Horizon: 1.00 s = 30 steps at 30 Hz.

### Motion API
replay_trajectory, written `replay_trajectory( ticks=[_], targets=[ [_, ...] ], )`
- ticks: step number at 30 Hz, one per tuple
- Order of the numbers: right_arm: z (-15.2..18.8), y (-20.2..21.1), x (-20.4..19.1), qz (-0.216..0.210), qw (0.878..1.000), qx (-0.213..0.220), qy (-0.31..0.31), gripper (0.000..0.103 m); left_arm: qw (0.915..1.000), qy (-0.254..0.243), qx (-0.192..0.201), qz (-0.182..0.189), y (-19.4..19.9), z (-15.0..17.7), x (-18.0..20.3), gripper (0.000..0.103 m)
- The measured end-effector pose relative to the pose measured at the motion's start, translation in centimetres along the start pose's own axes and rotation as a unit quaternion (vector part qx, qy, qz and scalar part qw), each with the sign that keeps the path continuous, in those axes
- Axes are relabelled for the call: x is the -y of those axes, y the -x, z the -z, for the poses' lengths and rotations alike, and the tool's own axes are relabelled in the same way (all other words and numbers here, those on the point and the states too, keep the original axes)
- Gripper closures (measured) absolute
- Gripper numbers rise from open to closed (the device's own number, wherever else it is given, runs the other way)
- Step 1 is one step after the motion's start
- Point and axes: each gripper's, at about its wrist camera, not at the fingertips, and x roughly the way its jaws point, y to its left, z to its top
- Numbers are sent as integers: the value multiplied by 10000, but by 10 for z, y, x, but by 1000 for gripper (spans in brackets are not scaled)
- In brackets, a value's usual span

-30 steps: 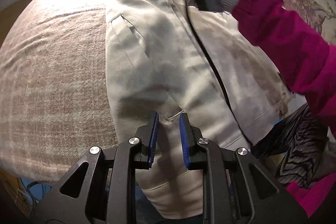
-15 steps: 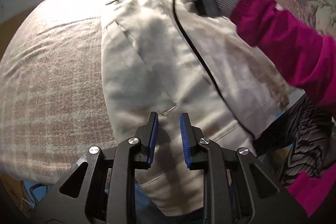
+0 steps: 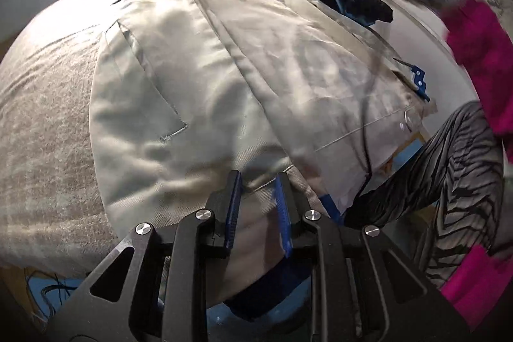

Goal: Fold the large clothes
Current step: 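Open both tools and lift them away from the jacket, then reach the right tool to the other blue sleeve cuff and close on it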

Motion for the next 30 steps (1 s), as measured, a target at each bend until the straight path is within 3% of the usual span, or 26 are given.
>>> replay_trajectory(
  ticks=[7, 10, 12, 15, 17, 22, 30],
  targets=[
    [46, 85, 45, 625, 9969, 193, -427, 48, 9985, 102, 529, 41, 32, -15, 13, 82],
    [65, 114, 70, 940, 9933, 237, -630, 45, 9967, 124, 791, 132, 41, -29, 18, 64],
    [79, 133, 90, 1195, 9895, 263, -769, 42, 9957, 181, 875, 250, 47, -36, 20, 61],
    [97, 158, 118, 1470, 9826, 299, -1098, 38, 9956, 285, 801, 393, 46, -54, 24, 57],
    [112, 177, 138, 1653, 9764, 348, -1347, 36, 9957, 314, 748, 442, 42, -67, 28, 47],
    [148, 218, 190, 2109, 9569, 426, -1949, 31, 9951, 433, 649, 614, 26, -89, 34, 46],
    [203, 247, 262, 2422, 9237, 418, -2940, 31, 9960, 315, 390, 736, -9, -105, 58, 46]
  ],
)
